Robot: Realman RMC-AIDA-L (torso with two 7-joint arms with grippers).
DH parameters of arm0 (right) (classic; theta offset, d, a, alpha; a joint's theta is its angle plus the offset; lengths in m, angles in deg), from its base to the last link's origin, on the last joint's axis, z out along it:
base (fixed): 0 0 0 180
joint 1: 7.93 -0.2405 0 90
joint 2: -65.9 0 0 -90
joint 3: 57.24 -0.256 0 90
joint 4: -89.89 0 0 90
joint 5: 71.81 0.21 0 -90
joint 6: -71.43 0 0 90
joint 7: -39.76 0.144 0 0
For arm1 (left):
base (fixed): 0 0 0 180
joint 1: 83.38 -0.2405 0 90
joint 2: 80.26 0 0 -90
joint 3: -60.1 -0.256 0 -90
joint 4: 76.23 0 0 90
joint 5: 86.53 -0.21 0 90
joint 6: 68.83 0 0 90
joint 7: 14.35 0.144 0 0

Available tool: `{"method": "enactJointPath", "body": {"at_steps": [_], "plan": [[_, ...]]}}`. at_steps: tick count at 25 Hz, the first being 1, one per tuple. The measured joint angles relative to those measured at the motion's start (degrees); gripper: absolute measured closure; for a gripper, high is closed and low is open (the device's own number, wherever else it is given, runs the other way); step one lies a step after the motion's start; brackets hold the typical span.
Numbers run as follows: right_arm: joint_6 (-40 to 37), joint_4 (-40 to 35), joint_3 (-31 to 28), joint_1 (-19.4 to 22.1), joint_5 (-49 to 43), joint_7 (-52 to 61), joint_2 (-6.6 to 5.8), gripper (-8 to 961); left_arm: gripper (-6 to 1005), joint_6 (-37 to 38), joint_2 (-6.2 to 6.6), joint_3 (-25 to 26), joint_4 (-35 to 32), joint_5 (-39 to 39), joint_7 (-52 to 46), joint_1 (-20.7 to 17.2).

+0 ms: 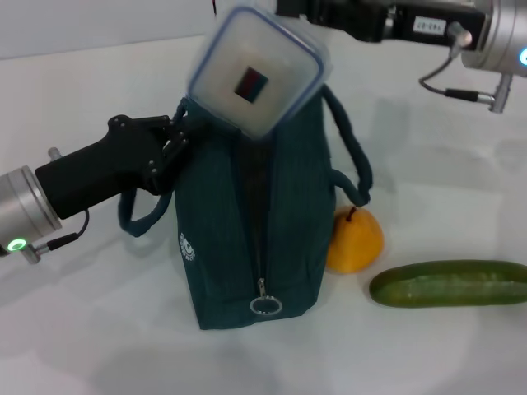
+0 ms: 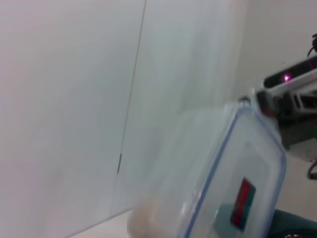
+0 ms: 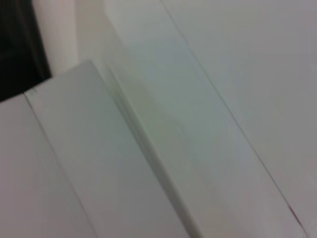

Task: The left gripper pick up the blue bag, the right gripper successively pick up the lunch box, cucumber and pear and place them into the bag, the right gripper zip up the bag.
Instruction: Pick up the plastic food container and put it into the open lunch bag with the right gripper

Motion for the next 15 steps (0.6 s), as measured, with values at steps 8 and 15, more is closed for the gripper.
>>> {"method": "enactJointPath", "body": {"at_steps": [8,15], "plan": [[3.62,-0.64,0.75,-0.22,-9.26,-0.34,0.33,810,952,-0.69,0.04,0.01,-0.02,0.51,0.01,0.26],[4.56,-4.07,2.00,-1.31,-14.57,0.84,1.82,805,952,-1.30,0.09,-0.09,0.01,0.51,-0.01,0.43]]}}
